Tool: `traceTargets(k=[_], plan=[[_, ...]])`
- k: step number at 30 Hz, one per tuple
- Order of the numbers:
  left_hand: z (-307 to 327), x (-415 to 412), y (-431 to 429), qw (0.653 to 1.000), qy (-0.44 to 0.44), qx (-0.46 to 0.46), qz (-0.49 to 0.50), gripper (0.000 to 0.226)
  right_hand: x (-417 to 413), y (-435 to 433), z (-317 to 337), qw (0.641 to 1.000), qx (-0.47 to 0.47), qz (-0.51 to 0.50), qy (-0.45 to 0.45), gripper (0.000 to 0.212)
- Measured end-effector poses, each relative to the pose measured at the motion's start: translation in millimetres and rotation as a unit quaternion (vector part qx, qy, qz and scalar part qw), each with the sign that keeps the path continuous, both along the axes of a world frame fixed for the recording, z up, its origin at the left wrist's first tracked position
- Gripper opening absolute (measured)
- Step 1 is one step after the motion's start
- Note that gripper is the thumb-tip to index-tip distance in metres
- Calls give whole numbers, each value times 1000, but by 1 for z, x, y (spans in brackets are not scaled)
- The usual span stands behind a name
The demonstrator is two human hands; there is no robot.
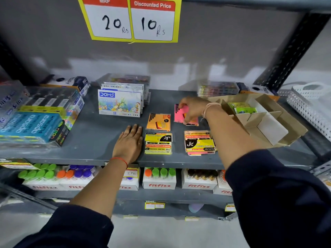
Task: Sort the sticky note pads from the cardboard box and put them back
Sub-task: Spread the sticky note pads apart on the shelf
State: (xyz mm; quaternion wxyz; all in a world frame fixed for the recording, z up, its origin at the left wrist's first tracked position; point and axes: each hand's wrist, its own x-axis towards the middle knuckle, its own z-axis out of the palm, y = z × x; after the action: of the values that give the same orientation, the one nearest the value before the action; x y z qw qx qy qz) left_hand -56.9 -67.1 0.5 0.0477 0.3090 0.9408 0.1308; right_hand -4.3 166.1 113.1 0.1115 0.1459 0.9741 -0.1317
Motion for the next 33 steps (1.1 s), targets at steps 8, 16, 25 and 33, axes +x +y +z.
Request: traceTargets(k=[8,16,25,33], plan=[[-1,-2,1,1000,-8,1,1,49,-19,12,-38,995,-27,-32,-88,65],[0,0,2,1000,-8,-8,4,49,35,-7,-5,998,-24,34,-56,85],[1,2,1,1000,-5,-20,-4,49,80,-10,-20,997,-4,37,-64,80],[2,1,2,1000,-5,-12,-2,49,72,8,-14,743,-665,-42,54,66]])
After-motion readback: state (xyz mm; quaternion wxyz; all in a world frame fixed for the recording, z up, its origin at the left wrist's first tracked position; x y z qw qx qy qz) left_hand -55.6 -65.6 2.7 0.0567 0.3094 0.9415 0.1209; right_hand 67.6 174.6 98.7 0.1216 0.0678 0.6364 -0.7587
